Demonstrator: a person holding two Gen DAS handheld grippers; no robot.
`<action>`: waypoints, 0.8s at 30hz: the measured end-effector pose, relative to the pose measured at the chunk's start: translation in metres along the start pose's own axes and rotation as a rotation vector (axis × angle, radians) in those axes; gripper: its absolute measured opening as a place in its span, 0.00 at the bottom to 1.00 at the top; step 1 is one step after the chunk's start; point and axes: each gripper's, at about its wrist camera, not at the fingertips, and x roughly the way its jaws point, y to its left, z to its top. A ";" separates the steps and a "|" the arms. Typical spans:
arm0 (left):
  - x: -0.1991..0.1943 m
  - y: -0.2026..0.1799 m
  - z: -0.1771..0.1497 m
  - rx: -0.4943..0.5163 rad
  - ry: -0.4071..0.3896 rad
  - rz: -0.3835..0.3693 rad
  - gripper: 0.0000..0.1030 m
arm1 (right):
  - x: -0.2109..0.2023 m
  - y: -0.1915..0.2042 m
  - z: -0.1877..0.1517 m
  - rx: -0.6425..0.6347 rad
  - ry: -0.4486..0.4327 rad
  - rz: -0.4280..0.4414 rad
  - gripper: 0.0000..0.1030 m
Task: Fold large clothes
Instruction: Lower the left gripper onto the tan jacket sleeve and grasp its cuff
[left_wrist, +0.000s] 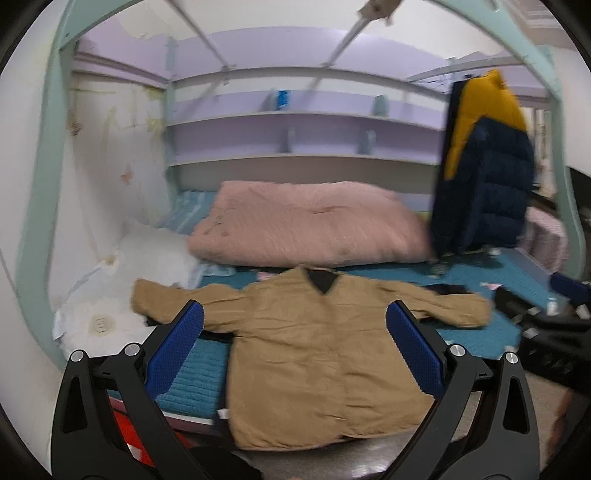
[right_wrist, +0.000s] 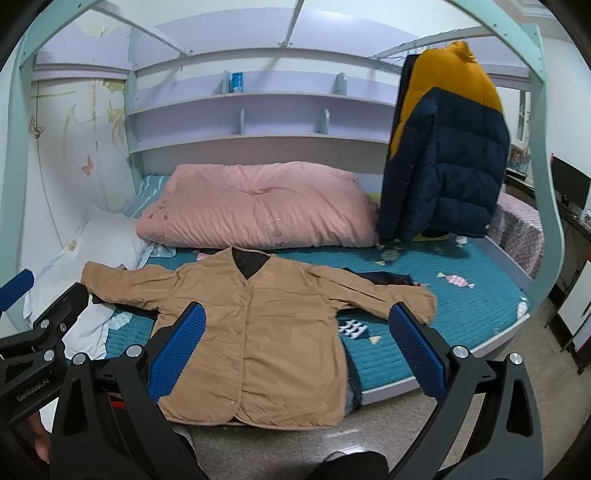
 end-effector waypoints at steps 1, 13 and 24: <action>0.012 0.008 -0.003 0.003 0.013 0.025 0.96 | 0.014 0.008 0.001 -0.004 0.012 0.008 0.93; 0.162 0.157 -0.033 -0.191 0.214 0.062 0.96 | 0.178 0.101 -0.001 -0.036 0.174 0.107 0.93; 0.269 0.223 -0.040 -0.295 0.250 0.059 0.96 | 0.299 0.158 -0.002 -0.041 0.256 0.101 0.93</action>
